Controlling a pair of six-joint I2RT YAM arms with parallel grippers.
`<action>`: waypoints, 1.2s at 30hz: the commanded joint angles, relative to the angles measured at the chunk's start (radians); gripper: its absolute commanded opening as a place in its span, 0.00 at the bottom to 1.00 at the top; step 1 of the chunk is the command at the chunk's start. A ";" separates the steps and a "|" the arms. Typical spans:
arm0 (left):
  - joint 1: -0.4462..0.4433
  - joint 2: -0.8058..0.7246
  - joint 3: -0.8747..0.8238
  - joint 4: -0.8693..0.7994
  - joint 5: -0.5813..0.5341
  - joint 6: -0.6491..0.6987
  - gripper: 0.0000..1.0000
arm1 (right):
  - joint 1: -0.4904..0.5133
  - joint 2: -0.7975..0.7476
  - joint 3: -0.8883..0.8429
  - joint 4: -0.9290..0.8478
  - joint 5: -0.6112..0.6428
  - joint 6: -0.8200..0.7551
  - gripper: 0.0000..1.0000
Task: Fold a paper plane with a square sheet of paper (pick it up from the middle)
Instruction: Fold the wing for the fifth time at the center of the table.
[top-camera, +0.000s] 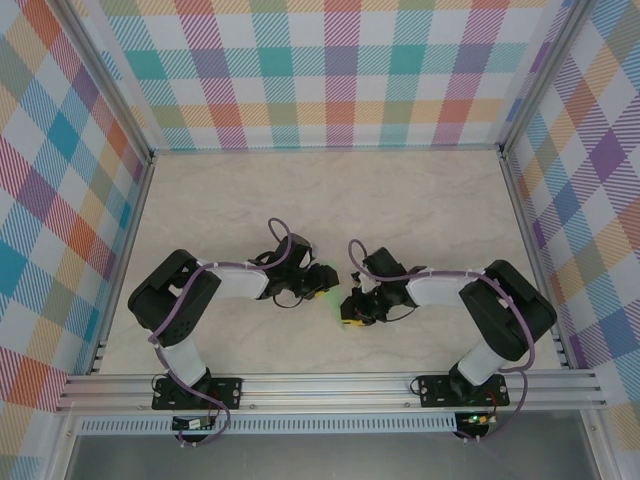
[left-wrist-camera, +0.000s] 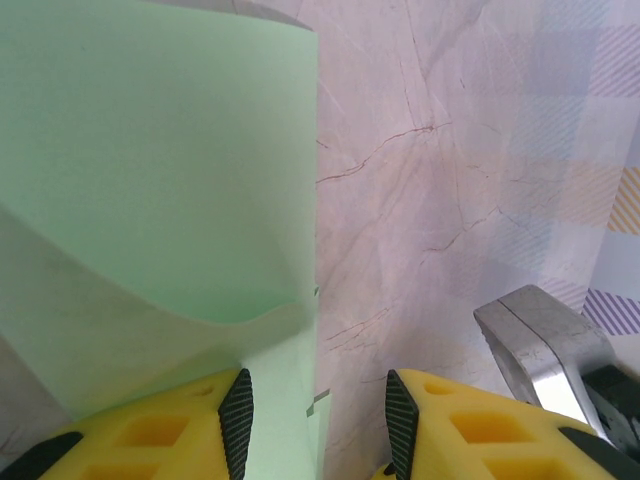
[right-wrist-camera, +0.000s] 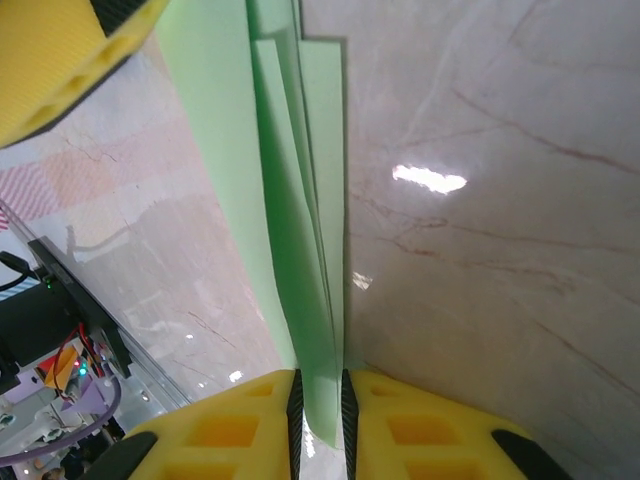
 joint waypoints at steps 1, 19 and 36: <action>-0.016 0.029 0.006 -0.048 -0.010 0.018 0.42 | 0.008 -0.007 0.002 -0.041 0.000 -0.012 0.21; -0.016 0.026 0.009 -0.053 -0.005 0.022 0.42 | 0.027 0.014 0.055 -0.014 0.038 0.018 0.24; -0.016 0.029 0.009 -0.058 -0.010 0.022 0.41 | 0.071 0.059 0.003 -0.105 0.118 0.021 0.12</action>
